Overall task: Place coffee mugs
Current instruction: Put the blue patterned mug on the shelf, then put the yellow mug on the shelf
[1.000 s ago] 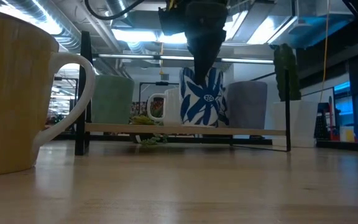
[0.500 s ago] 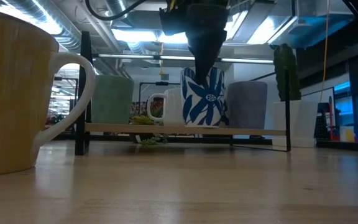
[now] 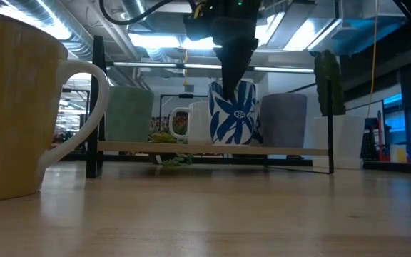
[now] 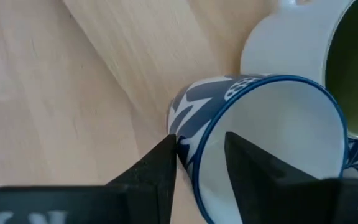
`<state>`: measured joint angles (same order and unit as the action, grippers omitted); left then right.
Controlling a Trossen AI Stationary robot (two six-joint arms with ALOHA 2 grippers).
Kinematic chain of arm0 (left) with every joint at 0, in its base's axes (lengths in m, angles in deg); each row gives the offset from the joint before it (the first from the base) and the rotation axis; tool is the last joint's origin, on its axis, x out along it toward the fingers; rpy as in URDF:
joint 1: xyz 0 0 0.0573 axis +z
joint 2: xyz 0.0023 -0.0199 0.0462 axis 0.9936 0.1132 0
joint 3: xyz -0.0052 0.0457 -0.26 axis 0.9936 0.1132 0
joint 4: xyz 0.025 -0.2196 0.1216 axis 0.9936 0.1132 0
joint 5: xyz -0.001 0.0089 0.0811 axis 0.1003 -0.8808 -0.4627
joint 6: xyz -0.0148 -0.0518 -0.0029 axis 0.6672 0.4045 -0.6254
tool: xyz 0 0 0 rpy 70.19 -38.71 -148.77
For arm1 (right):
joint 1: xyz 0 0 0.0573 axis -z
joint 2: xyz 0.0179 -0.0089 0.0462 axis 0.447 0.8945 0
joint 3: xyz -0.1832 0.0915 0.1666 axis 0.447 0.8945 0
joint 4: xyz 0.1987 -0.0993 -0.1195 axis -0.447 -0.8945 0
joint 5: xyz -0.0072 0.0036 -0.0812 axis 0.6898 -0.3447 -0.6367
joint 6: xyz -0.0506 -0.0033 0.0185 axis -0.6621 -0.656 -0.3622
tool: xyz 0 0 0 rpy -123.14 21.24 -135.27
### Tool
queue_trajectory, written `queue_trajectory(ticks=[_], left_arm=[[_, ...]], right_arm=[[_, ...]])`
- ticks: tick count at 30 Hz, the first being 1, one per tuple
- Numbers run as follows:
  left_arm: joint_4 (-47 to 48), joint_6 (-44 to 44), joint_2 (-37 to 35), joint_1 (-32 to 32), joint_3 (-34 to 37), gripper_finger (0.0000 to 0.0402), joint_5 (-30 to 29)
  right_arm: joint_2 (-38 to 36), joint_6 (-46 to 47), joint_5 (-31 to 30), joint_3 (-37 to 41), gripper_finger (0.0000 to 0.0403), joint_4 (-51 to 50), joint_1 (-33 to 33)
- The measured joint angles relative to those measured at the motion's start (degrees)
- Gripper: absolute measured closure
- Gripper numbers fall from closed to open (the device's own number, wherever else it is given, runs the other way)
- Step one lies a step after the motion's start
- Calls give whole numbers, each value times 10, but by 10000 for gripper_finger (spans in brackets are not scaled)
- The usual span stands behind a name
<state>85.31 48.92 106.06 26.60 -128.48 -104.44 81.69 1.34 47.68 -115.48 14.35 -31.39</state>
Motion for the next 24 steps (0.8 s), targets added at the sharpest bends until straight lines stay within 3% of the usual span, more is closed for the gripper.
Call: queue_trajectory(ticks=[6,12,18,24], left_arm=[[0,2,0,0,0,289,0],[0,1,0,0,0,289,-5],[0,1,0,0,0,289,-2],[0,1,0,0,0,289,54]], right_arm=[[0,0,36,0,287,1,0],[-3,-7,16,-9,287,-6,0],[-4,-26,5,-81,261,-22,0],[-5,-64,19,-175,234,22,-30]])
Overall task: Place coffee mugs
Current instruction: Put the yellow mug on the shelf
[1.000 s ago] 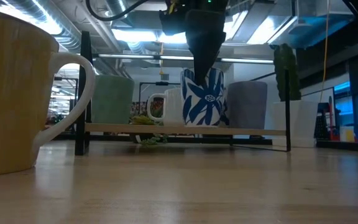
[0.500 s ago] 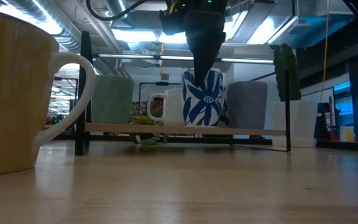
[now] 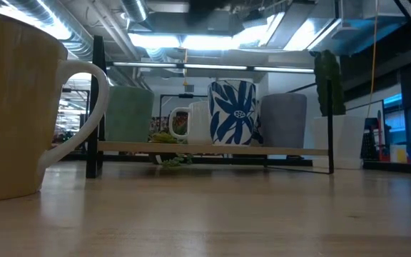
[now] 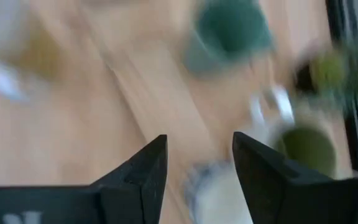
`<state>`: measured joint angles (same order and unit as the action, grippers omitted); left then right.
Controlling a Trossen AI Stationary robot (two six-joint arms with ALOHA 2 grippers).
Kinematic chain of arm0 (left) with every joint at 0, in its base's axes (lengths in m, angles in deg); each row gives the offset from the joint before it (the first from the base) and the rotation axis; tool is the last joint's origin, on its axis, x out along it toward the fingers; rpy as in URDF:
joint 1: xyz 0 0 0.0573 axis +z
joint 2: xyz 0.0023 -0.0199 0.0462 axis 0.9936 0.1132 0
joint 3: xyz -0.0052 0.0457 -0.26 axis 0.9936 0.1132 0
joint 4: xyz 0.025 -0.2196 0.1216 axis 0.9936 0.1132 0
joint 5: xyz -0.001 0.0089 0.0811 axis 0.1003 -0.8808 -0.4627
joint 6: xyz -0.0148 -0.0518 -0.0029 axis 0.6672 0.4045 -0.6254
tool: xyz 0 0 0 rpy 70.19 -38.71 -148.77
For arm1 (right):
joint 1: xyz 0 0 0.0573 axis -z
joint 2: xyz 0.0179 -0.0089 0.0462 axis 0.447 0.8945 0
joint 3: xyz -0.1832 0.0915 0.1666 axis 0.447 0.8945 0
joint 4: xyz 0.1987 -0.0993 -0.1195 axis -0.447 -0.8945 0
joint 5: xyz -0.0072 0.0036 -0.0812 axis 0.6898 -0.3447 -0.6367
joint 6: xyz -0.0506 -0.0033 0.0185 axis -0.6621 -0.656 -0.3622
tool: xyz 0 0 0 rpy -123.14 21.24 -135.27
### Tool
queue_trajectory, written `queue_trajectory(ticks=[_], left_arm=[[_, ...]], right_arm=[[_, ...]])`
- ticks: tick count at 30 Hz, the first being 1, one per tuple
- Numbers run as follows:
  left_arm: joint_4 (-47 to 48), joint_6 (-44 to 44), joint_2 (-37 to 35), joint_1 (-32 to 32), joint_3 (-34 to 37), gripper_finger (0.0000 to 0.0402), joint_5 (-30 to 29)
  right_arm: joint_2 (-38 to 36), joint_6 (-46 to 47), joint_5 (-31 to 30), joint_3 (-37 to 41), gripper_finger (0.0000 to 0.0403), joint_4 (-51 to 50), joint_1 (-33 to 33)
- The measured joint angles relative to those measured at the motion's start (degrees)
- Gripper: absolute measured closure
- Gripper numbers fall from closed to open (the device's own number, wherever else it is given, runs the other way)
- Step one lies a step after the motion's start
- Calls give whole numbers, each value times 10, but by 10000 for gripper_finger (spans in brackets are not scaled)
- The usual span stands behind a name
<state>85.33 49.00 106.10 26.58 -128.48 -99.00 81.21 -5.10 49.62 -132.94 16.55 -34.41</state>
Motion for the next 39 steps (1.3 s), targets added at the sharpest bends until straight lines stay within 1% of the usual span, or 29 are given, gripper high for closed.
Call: queue_trajectory(ticks=[3,6,10,15,17,20,24,28,31,35,39], left_arm=[[0,0,0,0,0,289,10],[0,2,0,0,0,289,10],[5,3,0,0,0,289,11],[16,3,0,0,0,289,11],[24,3,0,0,0,289,11],[25,4,0,0,0,289,10],[25,4,0,0,0,289,0],[25,15,0,0,0,289,-23],[25,16,0,0,0,289,-26],[25,20,0,0,0,289,-26],[25,30,0,0,0,289,-26]], right_arm=[[0,-69,8,-2,233,89,-44],[13,-134,-5,4,233,165,-87],[58,-181,-11,8,233,216,-119],[114,-281,20,8,233,318,-144],[134,-302,45,8,233,368,-149],[151,-310,94,8,233,402,-149],[170,-336,98,7,233,394,-146],[181,-356,104,8,233,379,-146],[183,-365,104,8,233,352,-147],[187,-368,83,8,233,319,-147],[187,-369,71,8,233,309,-146]])
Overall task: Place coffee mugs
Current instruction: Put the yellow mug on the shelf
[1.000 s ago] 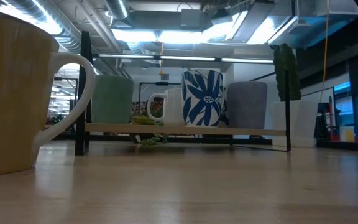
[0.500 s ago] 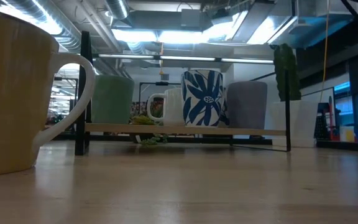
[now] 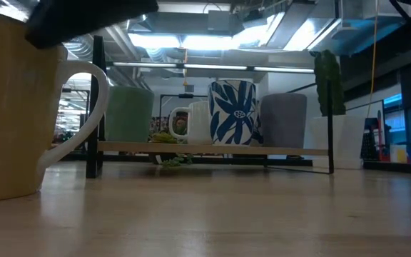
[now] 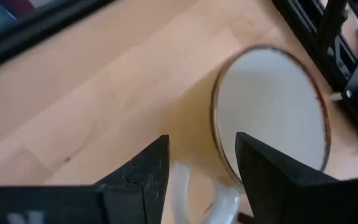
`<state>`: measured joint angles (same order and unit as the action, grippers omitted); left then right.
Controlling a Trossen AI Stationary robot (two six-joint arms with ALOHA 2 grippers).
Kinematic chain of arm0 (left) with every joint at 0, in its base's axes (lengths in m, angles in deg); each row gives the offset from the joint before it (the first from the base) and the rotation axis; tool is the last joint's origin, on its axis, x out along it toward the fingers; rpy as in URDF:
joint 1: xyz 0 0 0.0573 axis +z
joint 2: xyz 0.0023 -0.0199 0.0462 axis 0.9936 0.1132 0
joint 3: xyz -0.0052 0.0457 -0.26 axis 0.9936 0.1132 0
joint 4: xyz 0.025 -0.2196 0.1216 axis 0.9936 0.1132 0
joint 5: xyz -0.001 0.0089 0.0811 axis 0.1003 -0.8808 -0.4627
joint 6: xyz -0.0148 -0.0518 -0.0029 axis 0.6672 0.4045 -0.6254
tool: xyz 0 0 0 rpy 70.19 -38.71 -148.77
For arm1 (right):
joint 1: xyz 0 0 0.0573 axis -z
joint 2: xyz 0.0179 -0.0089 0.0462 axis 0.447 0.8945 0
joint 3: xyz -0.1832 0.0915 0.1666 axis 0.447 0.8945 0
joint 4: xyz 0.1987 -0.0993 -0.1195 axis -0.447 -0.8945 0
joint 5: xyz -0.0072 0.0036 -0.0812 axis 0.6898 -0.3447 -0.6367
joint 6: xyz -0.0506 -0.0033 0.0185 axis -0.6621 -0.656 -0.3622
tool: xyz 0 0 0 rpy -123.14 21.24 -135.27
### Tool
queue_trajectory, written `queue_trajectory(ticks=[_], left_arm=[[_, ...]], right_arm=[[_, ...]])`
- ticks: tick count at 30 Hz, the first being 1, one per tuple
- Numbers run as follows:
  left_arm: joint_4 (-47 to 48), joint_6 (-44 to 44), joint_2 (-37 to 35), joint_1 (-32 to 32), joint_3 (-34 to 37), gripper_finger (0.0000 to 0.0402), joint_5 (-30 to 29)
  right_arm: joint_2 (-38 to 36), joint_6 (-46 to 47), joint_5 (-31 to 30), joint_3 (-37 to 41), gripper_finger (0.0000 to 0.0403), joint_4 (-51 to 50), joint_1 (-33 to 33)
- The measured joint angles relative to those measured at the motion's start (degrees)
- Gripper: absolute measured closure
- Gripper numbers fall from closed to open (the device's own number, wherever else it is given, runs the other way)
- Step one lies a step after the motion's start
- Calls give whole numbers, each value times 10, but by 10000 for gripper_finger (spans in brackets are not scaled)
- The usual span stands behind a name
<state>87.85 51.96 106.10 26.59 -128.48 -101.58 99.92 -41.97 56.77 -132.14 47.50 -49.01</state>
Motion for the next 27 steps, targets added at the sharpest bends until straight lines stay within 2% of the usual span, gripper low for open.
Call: queue_trajectory(ticks=[3,9,16,22,27], left_arm=[[0,1,0,0,0,289,0],[0,1,0,0,0,289,0],[0,1,0,0,0,289,0],[3,1,0,0,0,289,0],[10,1,0,0,0,289,-1]], right_arm=[[0,-13,-17,0,233,-6,0],[0,-45,-8,0,233,-13,4],[-1,-45,-8,0,233,-82,8],[-1,-45,-13,0,233,-69,8],[-1,-67,-12,0,269,-64,7]])
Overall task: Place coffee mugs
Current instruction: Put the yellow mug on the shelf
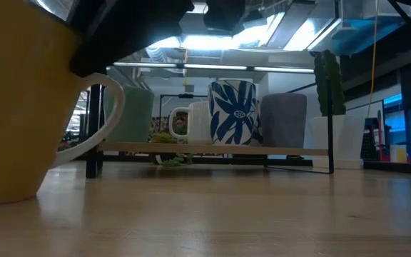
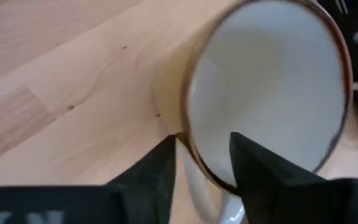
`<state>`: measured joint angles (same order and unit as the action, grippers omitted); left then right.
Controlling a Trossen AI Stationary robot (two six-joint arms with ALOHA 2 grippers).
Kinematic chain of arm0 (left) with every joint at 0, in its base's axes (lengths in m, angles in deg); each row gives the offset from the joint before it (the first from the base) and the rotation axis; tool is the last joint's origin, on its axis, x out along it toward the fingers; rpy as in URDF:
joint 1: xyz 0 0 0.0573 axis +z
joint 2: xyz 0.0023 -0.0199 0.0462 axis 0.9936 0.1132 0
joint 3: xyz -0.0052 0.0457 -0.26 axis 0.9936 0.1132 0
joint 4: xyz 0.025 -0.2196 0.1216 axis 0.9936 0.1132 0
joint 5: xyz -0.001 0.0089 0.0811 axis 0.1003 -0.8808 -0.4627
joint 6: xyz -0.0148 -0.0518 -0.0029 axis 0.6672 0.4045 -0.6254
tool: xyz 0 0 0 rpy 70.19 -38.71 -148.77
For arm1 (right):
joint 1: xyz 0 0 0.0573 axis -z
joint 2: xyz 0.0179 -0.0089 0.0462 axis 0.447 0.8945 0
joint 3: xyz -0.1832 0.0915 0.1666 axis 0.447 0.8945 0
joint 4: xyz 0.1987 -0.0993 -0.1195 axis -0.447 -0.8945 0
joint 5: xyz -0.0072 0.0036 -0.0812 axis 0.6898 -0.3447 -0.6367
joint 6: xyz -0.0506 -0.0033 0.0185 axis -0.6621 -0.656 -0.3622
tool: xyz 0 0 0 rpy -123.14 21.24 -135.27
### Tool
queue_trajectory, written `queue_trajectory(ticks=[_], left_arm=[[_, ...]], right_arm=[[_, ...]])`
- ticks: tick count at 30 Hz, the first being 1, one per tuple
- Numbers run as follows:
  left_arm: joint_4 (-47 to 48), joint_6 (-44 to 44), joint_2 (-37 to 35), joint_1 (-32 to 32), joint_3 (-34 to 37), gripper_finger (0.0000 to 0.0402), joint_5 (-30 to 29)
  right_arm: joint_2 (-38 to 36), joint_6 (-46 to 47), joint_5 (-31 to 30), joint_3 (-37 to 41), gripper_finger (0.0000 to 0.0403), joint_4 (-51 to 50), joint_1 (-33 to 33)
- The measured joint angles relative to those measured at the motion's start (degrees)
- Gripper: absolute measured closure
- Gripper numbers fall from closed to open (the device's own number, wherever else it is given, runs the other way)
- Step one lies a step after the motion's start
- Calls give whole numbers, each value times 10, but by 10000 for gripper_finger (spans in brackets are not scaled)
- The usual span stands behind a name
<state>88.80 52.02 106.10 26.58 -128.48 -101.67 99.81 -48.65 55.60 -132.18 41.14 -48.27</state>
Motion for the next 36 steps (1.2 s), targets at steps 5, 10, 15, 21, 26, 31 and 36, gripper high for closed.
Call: queue_trajectory(ticks=[5,10,15,21,26,31,36], left_arm=[[2,0,0,0,0,289,-12],[2,0,0,0,0,289,-18],[1,4,0,0,0,289,-19],[1,15,0,0,0,289,-19],[1,15,0,0,0,289,-20],[1,15,0,0,0,289,-25],[1,15,0,0,0,289,-26]], right_arm=[[0,-34,21,0,333,-1,0],[1,-39,25,1,394,-11,0],[1,-37,25,1,396,-22,-2],[-2,-3,41,-34,399,-117,-15],[-27,0,44,-44,401,-172,-22],[-54,4,0,-56,401,-236,-10],[-64,-3,-8,-54,402,-248,8]])
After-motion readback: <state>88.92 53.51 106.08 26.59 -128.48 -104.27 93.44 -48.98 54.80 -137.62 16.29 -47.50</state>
